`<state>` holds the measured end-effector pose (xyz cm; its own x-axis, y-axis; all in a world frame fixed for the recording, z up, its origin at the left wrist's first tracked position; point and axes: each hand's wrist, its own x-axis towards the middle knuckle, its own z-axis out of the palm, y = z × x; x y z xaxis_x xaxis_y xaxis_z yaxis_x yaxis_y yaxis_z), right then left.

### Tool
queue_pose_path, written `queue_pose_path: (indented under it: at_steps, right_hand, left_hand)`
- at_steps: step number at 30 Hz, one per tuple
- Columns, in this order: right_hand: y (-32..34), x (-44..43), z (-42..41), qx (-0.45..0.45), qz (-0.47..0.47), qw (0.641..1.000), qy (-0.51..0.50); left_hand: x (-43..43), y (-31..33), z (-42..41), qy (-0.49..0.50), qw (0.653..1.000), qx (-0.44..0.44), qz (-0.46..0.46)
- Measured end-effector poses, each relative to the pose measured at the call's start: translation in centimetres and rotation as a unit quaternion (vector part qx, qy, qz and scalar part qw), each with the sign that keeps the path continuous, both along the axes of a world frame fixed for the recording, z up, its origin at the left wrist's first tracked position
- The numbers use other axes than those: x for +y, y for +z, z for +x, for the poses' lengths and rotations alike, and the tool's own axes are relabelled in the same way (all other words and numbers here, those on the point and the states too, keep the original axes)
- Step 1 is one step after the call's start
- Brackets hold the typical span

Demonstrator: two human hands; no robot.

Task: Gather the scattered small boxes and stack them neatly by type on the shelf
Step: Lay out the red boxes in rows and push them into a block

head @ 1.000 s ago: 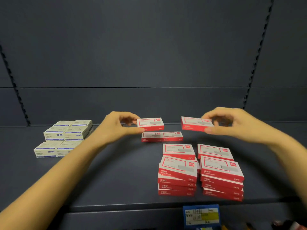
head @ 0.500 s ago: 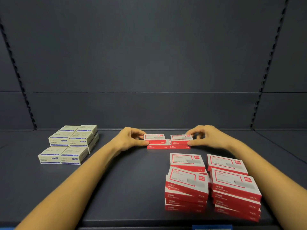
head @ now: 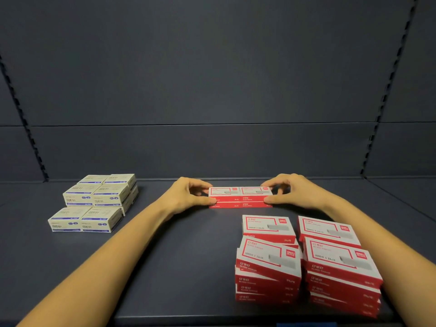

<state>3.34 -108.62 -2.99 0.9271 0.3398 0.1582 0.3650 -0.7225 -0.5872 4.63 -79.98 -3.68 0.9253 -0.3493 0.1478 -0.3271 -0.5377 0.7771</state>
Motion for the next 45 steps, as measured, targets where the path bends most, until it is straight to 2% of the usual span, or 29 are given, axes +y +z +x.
queue_pose_path:
  at_steps: [2,4,6,9,12,15,21,26,32,38,41,45]
  right_hand:
    - [0.2,0.0,-0.3,-0.006,-0.012,1.000,-0.015]
    - [1.0,-0.4,-1.1,-0.041,-0.010,0.998,-0.043]
    - [2.2,-1.0,-2.8,-0.107,0.038,0.992,-0.058]
    - [3.9,-1.6,-6.6,-0.171,0.087,0.980,-0.048]
    - [5.0,-2.4,-10.8,-0.159,0.073,0.985,0.001]
    - [5.2,-3.8,-13.6,-0.140,0.016,0.990,0.028]
    - [4.7,-5.7,-15.3,-0.083,-0.041,0.995,0.024]
    - [4.6,-5.6,-15.2,-0.044,-0.026,0.998,0.022]
    - [4.1,-5.4,-14.4,-0.038,0.022,0.999,0.019]
    - [4.5,-4.8,-11.6,-0.054,0.087,0.995,-0.016]
    - [4.4,-3.1,-9.3,-0.053,0.076,0.995,-0.025]
    - [3.5,-0.9,-6.6,-0.005,0.031,0.999,-0.009]
  left_hand:
    - [-0.2,0.2,-0.4,0.019,0.999,-0.021,0.037]
    - [-0.5,0.5,-1.2,0.060,0.992,-0.097,0.060]
    - [-0.9,1.3,-2.9,0.059,0.987,-0.146,-0.003]
    - [-1.7,2.9,-6.0,-0.048,0.993,-0.087,-0.070]
    - [-2.5,3.6,-8.4,-0.144,0.988,-0.046,-0.029]
    - [-3.3,3.8,-9.6,-0.194,0.981,-0.027,0.006]
    - [-3.8,4.7,-9.4,-0.211,0.976,0.000,0.047]
    - [-4.0,5.2,-8.8,-0.222,0.973,0.011,0.065]
    - [-3.0,4.7,-8.1,-0.175,0.982,-0.048,0.046]
    - [0.3,3.8,-5.7,-0.065,0.994,-0.080,0.027]
    - [0.4,2.7,-5.2,-0.048,0.995,-0.085,0.037]
    - [0.3,1.3,-4.9,-0.061,0.991,-0.092,0.074]
